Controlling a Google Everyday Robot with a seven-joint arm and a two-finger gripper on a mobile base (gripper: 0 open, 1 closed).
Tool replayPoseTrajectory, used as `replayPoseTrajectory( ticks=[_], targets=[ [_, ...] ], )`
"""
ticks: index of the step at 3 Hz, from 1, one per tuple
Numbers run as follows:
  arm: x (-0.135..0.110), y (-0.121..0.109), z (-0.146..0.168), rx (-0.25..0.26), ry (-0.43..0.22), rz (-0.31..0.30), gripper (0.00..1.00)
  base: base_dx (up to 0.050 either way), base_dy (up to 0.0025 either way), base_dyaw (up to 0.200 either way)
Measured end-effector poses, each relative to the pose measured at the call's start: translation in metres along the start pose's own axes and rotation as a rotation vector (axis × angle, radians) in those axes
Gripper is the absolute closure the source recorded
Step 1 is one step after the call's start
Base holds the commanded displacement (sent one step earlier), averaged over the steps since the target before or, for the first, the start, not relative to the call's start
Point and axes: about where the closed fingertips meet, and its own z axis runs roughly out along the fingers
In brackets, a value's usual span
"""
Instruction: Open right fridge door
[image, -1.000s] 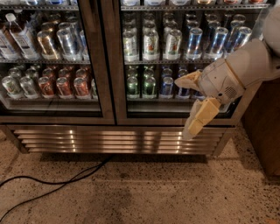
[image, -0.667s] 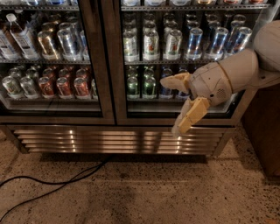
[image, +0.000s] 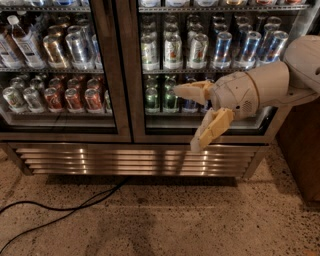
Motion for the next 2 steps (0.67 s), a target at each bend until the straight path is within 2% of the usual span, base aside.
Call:
replayPoseTrajectory(
  ticks=[1, 2],
  targets=[
    [-0.0034, 0.0015, 0.0042, -0.072, -0.165, -0.026, 0.00, 0.000, 0.00000, 0.000],
    [0.0015, -0.0071, 0.0093, -0.108, -0.291, 0.001, 0.00, 0.000, 0.00000, 0.000]
  ],
)
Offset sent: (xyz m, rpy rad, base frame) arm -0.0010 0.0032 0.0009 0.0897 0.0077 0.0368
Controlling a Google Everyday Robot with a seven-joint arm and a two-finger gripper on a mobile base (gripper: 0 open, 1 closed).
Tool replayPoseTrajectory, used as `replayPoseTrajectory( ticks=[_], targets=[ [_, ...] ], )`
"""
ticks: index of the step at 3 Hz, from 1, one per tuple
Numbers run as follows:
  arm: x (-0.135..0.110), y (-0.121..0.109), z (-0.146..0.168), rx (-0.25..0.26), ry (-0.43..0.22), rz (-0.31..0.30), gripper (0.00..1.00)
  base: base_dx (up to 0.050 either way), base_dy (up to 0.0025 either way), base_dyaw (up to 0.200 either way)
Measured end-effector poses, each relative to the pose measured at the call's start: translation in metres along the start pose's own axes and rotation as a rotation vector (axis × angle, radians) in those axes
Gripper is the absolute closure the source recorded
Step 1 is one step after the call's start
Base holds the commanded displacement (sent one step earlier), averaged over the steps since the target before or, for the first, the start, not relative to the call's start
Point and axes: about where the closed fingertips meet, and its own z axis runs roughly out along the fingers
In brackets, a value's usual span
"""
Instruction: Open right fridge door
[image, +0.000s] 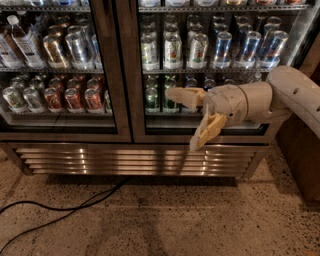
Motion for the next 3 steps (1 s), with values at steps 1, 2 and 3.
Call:
replayPoseTrajectory(
  ticks=[1, 2, 3],
  targets=[
    [0.0000, 0.0000, 0.0000, 0.000, 0.000, 0.000, 0.00, 0.000, 0.00000, 0.000],
    [-0.0025, 0.0012, 0.0065, 0.048, 0.079, 0.011, 0.00, 0.000, 0.00000, 0.000],
    [-0.0026, 0.0012, 0.0065, 0.048, 0.079, 0.011, 0.00, 0.000, 0.00000, 0.000]
  ],
)
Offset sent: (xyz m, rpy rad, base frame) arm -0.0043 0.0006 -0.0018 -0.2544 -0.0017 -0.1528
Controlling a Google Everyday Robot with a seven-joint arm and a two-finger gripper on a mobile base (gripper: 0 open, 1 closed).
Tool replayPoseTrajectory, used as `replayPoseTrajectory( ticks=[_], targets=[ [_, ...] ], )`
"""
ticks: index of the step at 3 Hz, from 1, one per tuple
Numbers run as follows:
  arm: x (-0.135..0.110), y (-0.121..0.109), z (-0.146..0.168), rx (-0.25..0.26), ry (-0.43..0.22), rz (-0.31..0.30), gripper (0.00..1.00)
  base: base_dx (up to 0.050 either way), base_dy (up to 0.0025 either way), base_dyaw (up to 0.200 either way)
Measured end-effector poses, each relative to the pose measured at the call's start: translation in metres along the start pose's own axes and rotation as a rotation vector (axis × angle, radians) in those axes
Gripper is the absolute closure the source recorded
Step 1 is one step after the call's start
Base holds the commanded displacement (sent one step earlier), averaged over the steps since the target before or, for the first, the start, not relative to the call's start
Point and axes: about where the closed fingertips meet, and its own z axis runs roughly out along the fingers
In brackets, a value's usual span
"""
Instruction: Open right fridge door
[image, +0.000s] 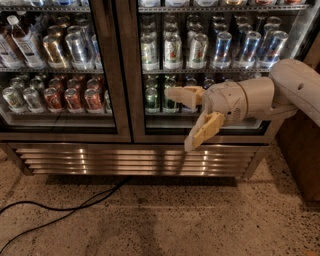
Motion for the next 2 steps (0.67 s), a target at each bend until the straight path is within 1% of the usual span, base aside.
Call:
replayPoseTrajectory(
  ticks=[1, 2],
  targets=[
    [-0.010, -0.002, 0.003, -0.033, -0.053, -0.016, 0.00, 0.000, 0.00000, 0.000],
    [-0.054, 0.012, 0.000, -0.026, -0.072, -0.089, 0.00, 0.000, 0.00000, 0.000]
  ],
)
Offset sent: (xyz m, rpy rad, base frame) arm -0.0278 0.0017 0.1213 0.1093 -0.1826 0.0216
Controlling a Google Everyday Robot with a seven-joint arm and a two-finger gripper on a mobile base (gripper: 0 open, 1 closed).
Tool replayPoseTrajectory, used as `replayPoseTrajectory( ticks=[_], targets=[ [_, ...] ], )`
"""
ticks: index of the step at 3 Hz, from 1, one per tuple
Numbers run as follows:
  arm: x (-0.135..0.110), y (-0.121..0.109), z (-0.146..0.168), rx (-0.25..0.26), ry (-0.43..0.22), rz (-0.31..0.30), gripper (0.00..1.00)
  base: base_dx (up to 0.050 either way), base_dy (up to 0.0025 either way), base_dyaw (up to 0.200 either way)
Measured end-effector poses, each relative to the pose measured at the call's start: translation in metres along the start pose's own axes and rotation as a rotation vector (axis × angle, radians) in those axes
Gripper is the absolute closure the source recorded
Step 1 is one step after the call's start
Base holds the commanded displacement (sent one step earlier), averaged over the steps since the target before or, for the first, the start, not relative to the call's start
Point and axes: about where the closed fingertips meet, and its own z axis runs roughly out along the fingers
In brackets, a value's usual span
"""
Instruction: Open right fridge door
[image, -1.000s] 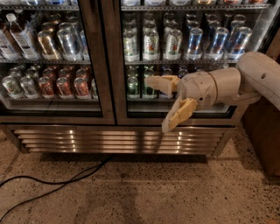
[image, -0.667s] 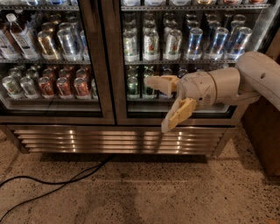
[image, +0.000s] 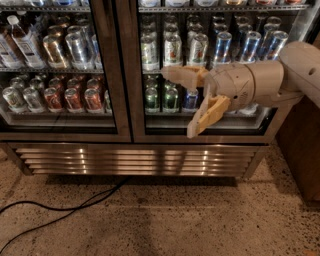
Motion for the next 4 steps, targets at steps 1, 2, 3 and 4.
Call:
replayPoseTrajectory(
  ticks=[1, 2, 3, 4],
  targets=[
    [-0.051, 0.015, 0.002, 0.035, 0.033, -0.073, 0.00, 0.000, 0.00000, 0.000],
    [-0.099, 0.030, 0.005, 0.065, 0.067, -0.141, 0.00, 0.000, 0.00000, 0.000],
    [-0.099, 0.030, 0.005, 0.066, 0.067, -0.141, 0.00, 0.000, 0.00000, 0.000],
    [-0.095, 0.027, 0.005, 0.074, 0.063, -0.128, 0.00, 0.000, 0.00000, 0.000]
  ],
)
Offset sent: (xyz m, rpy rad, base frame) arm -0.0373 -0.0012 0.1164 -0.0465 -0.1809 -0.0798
